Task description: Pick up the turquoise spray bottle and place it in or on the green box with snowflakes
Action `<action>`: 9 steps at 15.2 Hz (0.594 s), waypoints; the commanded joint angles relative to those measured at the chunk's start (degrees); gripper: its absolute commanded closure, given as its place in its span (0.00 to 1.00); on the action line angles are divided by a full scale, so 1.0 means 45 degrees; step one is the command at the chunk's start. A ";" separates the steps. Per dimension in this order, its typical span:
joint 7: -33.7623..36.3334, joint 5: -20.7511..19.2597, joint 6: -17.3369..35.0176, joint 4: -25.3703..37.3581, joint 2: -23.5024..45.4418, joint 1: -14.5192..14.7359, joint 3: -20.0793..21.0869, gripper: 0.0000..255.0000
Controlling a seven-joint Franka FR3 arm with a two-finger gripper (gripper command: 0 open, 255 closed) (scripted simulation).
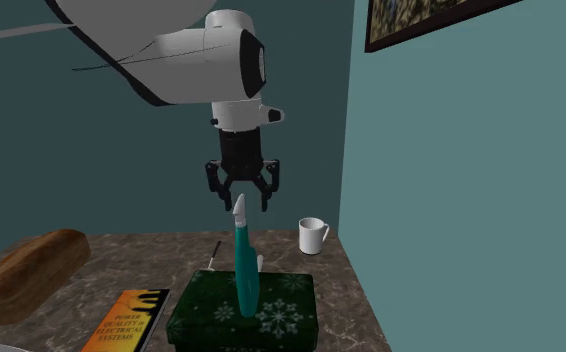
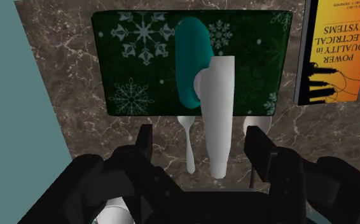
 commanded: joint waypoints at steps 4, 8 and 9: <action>0.0000 0.0000 0.0000 0.0000 0.0000 0.0000 0.0000 0.00; -0.0013 0.0045 -0.1642 0.1544 -0.0098 0.0024 0.0055 0.00; -0.0013 0.0045 -0.1642 0.1544 -0.0098 0.0025 0.0055 0.00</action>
